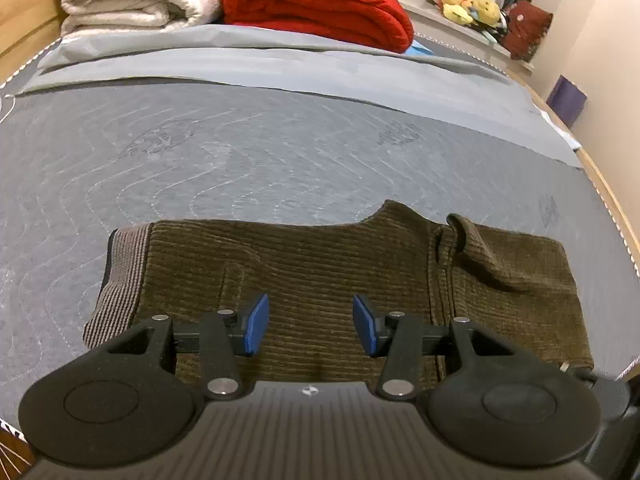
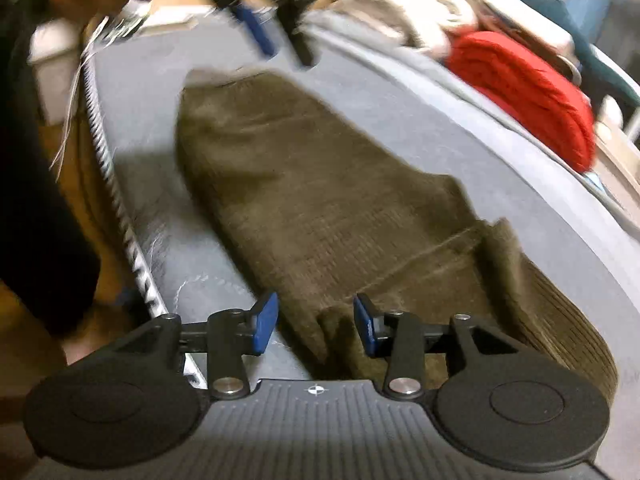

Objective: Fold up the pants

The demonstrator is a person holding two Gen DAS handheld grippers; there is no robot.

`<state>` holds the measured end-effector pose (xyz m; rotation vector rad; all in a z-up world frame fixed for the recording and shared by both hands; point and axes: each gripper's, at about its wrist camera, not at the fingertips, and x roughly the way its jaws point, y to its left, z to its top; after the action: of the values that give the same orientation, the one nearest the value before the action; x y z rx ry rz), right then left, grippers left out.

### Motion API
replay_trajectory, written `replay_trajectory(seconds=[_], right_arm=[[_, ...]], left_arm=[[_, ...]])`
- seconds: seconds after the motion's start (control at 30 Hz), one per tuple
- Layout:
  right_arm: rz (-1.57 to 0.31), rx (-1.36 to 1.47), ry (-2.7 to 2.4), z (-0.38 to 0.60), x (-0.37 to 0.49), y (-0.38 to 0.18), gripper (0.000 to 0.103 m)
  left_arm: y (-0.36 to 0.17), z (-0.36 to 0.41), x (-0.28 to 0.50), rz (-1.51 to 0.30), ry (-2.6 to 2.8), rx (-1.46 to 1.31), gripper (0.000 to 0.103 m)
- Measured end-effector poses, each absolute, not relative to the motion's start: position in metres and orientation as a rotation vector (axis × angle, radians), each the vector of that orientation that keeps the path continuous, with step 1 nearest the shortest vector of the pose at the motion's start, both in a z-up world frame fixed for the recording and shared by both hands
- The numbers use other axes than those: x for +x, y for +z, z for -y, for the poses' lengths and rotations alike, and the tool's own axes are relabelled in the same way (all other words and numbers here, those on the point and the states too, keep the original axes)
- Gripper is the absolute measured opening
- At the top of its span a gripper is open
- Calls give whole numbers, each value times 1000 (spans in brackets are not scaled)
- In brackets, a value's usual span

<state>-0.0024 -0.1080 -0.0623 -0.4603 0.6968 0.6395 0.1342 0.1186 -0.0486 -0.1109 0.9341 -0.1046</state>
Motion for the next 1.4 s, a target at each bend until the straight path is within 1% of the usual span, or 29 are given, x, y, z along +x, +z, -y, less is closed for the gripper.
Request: replay_trajectory(seconds=[0.13, 0.27, 0.33, 0.43, 0.47, 0.5, 0.57, 0.67, 0.7, 0.73, 0.8, 0.83, 0.87, 0.9, 0.97, 1.07, 1.13, 1.23, 1.33, 1.4], right_arm=[[-726, -379, 507, 127, 15, -71, 46], [-790, -366, 511, 131, 18, -88, 46], [-779, -387, 514, 122, 23, -93, 48], [-778, -370, 518, 121, 30, -93, 47], [-782, -355, 521, 120, 36, -94, 30], [-784, -338, 527, 121, 41, -93, 21], [-728, -320, 553, 127, 36, -80, 18], [-619, -320, 622, 130, 18, -55, 18], [-616, -310, 648, 132, 14, -56, 19], [-667, -309, 686, 133, 13, -66, 19], [-799, -418, 724, 127, 11, -99, 23], [-766, -476, 711, 125, 4, -107, 23], [-740, -481, 704, 124, 1, -104, 26], [-744, -449, 700, 126, 2, -97, 30], [-712, -319, 699, 141, 4, -76, 35], [-662, -136, 662, 175, 7, -50, 37], [-652, -64, 584, 199, 10, -42, 37], [-668, -14, 404, 234, 17, -46, 37], [-693, -48, 210, 263, 17, -60, 37], [-725, -21, 149, 279, 17, -72, 37]], left_arm=[[-54, -112, 135, -946, -102, -90, 51], [-59, -108, 137, -964, -93, -69, 51], [-61, -107, 139, -969, -88, -64, 51], [-61, -102, 141, -972, -90, -57, 51], [-61, -99, 142, -971, -94, -53, 51], [-60, -96, 143, -970, -98, -49, 51], [-61, -89, 146, -972, -106, -44, 51], [-61, -75, 150, -969, -127, -29, 51], [-61, -70, 153, -969, -135, -22, 51], [-61, -63, 156, -970, -143, -16, 51], [-62, -50, 162, -975, -159, -15, 51], [-62, -43, 164, -978, -167, -18, 51], [-63, -35, 167, -982, -176, -21, 51], [-64, -26, 171, -986, -184, -22, 51], [-67, -9, 177, -991, -205, -18, 51], [-71, 18, 189, -996, -245, -13, 51], [-76, 35, 198, -1000, -262, -16, 51], [-83, 55, 211, -1005, -275, -25, 51], [-93, 71, 223, -1012, -306, -28, 50], [-99, 84, 229, -1021, -330, -19, 48]])
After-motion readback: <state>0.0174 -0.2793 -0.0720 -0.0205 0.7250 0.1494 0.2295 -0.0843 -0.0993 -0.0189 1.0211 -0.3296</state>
